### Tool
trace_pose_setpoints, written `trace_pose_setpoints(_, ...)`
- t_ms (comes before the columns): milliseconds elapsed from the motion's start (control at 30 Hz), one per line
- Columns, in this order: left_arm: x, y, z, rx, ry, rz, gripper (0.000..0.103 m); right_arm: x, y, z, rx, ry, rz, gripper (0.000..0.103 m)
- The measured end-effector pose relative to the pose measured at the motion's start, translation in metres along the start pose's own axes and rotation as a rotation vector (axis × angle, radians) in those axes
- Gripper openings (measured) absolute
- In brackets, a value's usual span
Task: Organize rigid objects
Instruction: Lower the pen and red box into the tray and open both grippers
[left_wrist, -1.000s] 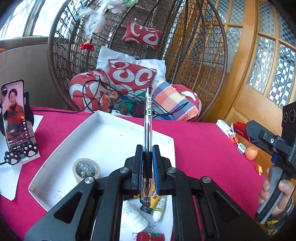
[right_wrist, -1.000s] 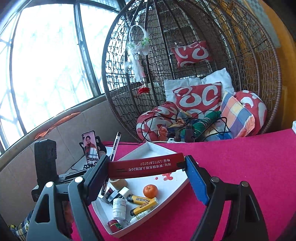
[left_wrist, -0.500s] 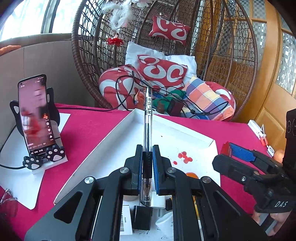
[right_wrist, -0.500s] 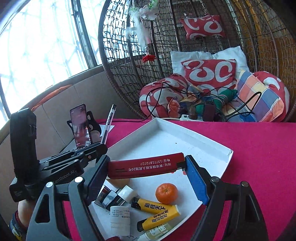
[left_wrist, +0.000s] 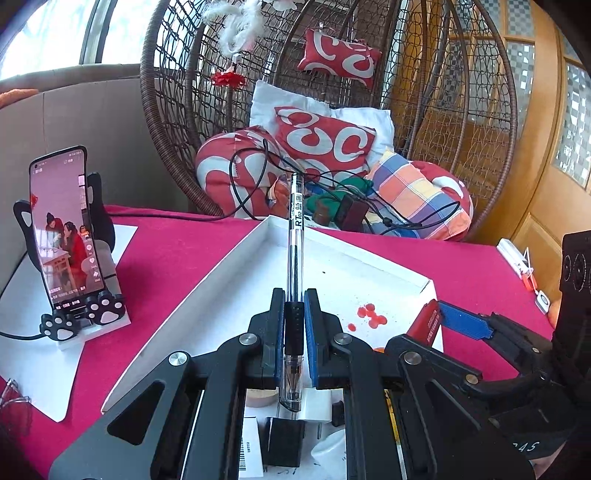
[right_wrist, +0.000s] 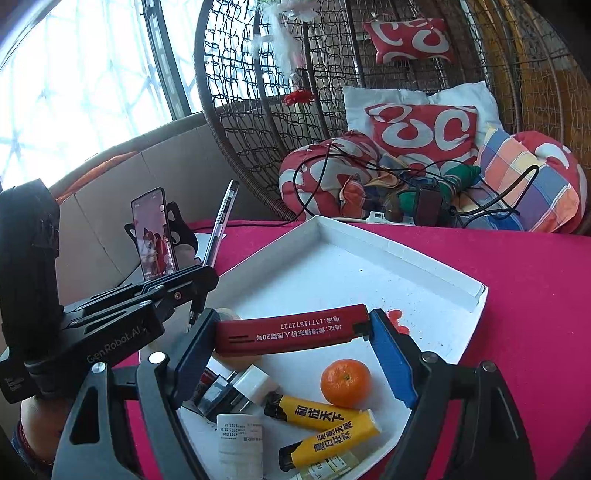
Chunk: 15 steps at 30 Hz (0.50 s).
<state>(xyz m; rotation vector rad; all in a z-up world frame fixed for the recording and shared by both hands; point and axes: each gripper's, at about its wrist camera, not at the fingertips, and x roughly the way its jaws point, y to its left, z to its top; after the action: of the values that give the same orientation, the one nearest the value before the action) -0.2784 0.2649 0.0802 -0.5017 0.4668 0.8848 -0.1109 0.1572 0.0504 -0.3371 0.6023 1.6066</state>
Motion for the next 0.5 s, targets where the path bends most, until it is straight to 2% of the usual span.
trace_pose_setpoints(300, 0.010, 0.002, 0.007, -0.003, 0.004, 0.035, 0.009, 0.008, 0.002, -0.004, -0.007, 0.013, -0.020, 0.082)
trace_pose_setpoints(433, 0.014, 0.010, 0.008, -0.047, 0.015, 0.054, 0.010, 0.013, 0.000, -0.006, 0.017, 0.013, -0.026, 0.082)
trace_pose_setpoints(467, 0.014, 0.013, 0.008, -0.062, 0.020, 0.059, 0.012, 0.013, -0.002, -0.007, 0.030, 0.012, -0.022, 0.083)
trace_pose_setpoints(500, 0.014, 0.015, 0.007, -0.076, 0.022, 0.065, 0.020, 0.014, -0.004, -0.007, 0.047, 0.012, -0.016, 0.083)
